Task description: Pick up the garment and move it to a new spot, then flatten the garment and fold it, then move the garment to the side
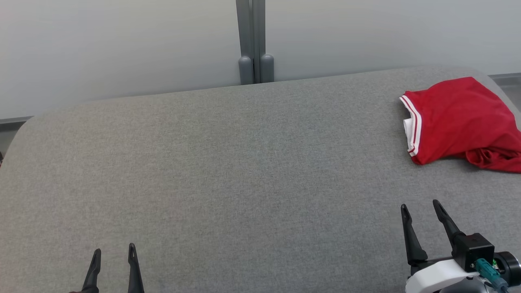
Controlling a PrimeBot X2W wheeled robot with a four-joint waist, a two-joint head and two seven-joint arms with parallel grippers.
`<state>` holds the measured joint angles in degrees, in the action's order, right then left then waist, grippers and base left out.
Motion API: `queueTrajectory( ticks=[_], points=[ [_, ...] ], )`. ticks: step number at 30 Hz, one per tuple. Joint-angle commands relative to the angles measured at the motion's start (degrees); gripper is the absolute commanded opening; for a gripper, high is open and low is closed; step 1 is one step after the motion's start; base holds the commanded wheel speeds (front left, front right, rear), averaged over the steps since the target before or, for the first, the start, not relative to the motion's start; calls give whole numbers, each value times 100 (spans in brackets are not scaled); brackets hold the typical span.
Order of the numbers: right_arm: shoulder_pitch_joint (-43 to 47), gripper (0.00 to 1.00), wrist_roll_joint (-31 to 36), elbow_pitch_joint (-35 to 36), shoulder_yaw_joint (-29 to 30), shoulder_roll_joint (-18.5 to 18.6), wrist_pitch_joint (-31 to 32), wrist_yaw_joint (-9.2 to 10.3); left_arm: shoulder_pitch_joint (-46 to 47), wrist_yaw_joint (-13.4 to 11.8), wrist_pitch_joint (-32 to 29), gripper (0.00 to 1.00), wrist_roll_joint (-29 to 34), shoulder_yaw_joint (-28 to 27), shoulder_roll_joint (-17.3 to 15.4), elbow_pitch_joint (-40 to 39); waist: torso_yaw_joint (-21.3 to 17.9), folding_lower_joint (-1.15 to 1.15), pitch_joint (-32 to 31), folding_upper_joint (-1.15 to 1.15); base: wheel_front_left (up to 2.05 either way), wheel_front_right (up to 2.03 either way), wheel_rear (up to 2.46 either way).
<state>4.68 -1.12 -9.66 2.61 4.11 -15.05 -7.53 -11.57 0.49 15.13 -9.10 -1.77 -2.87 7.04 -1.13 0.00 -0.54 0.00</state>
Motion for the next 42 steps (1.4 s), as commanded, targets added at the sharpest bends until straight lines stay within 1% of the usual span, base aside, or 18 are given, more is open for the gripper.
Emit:
queueTrajectory(
  ticks=[1, 5, 7, 8, 11, 27, 42],
  points=[
    [9, 100, -6, 34, -24, -15, -13, 10, -77, -42, -2, 100, -14, -12, -8, 3, 11, 0, -4, 0, 0, 0, 0],
    [-84, 100, 8, 12, -77, 4, -14, 10, -75, -107, -2, 100, -15, 3, -8, 11, 61, 0, -11, 0, 0, 0, 0],
    [-118, 100, 10, -5, -81, 20, -14, 10, -52, -88, -2, 100, -101, 15, -8, 34, 95, 0, -14, 0, 0, 0, 0],
    [-61, 0, -1, -8, -82, 0, 0, -1, -15, -72, 0, 0, -119, 21, 0, 44, 91, 0, -13, 0, 0, 0, 0],
    [-52, 0, -51, -107, -76, -17, 25, -1, 7, -62, -23, 0, -178, 13, 17, 165, 99, 0, -13, 0, 0, 0, 0],
    [-283, 0, -1983, -169, 32, -38, 487, 0, 396, 101, -478, 0, -1912, -94, 12, 277, 100, 0, -2, 0, 0, 0, 0],
    [-456, 0, -3446, -213, 102, -53, 823, 1, 685, 224, -819, 0, -3224, -169, 6, 354, 102, 0, 8, 0, 0, 0, 0]
  ],
)
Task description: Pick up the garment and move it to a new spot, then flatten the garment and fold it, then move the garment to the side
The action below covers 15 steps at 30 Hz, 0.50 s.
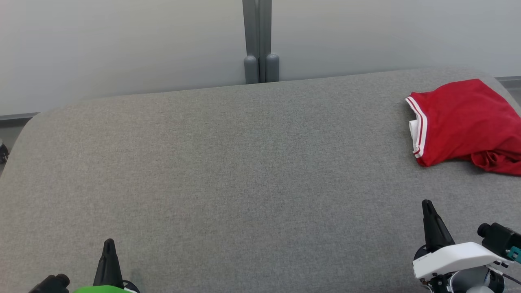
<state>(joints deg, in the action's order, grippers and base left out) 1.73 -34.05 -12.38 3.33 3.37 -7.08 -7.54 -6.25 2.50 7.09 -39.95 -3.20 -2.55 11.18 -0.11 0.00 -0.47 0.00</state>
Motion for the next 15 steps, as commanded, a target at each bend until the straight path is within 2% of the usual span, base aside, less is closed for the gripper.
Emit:
queueTrajectory(
  ticks=[1, 15],
  points=[
    [-174, 0, -251, 54, 34, 21, 51, 3, 174, 32, -41, 0, -230, -33, -26, -54, 0, 0, 1, 0, 0, 0, 0],
    [-311, 0, -1416, 11, 95, 7, 325, 3, 411, 135, -316, 0, -1276, -100, -30, 17, 2, 0, 10, 0, 0, 0, 0]
  ],
)
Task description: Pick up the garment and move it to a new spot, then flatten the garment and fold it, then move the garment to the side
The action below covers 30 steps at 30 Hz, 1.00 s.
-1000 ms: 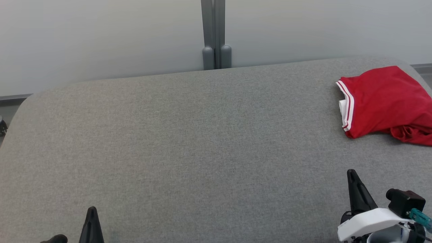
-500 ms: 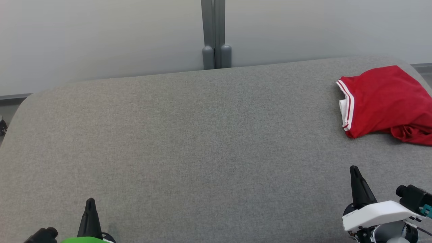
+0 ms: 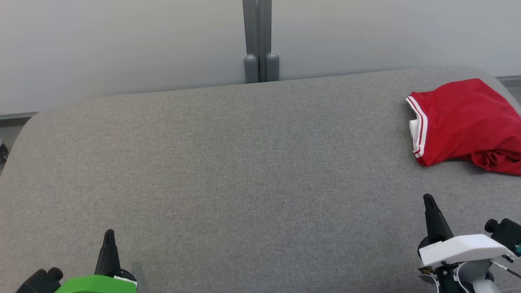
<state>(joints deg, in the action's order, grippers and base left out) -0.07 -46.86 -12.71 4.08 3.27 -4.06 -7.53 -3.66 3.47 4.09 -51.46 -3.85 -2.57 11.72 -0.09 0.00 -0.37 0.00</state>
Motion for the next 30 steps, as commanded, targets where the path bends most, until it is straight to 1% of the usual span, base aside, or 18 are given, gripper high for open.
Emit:
queueTrajectory(
  ticks=[1, 15, 30],
  points=[
    [-138, 0, -205, 41, 24, 16, 40, 2, 167, 43, -36, 0, -189, -39, -30, -33, 0, 0, 1, 0, 0, 0, 0],
    [-259, 0, -1224, 1, 80, 6, 282, 3, 375, 133, -279, 0, -1105, -96, -34, 27, 2, 0, 10, 0, 0, 0, 0],
    [-375, 0, -2158, -36, 131, -5, 506, 3, 561, 217, -502, 0, -1951, -144, -39, 83, 3, 0, 21, 0, 0, 0, 0]
  ],
)
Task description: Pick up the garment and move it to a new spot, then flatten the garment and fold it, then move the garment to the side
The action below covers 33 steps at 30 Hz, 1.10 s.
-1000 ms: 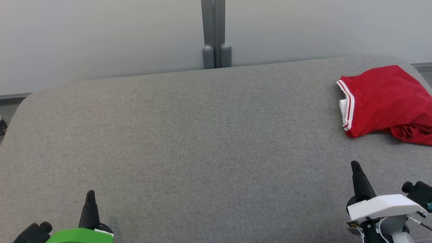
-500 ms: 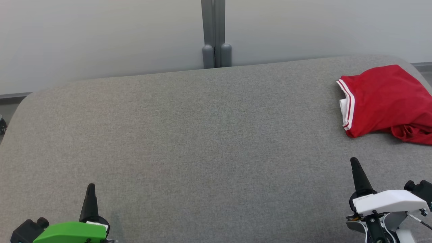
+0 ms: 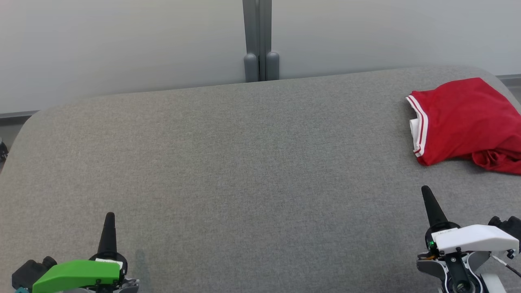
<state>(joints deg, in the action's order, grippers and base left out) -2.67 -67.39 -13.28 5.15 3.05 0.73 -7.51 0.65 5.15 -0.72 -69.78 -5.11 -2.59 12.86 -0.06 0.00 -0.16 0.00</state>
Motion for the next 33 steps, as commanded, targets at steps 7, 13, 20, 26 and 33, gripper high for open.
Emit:
queueTrajectory(
  ticks=[7, 13, 20, 26, 33],
  points=[
    [-165, 0, -512, 4, 46, 11, 129, 0, 214, 81, -117, 0, -481, -42, -38, -5, 1, 0, 5, 0, 0, 0, 0],
    [-191, 0, -837, -9, 63, 7, 201, 0, 288, 106, -195, 0, -773, -62, -40, 16, 2, 0, 9, 0, 0, 0, 0],
    [-249, 0, -1204, -25, 80, 2, 291, 0, 352, 145, -286, 0, -1099, -84, -41, 41, 2, 0, 14, 0, 0, 0, 0],
    [-277, 0, -1496, -39, 94, -2, 360, 0, 417, 161, -353, 0, -1358, -102, -42, 62, 3, 0, 18, 0, 0, 0, 0],
    [-307, 0, -1811, -52, 112, -7, 430, 1, 480, 198, -432, 0, -1643, -119, -44, 83, 4, 0, 23, 0, 0, 0, 0]
  ],
)
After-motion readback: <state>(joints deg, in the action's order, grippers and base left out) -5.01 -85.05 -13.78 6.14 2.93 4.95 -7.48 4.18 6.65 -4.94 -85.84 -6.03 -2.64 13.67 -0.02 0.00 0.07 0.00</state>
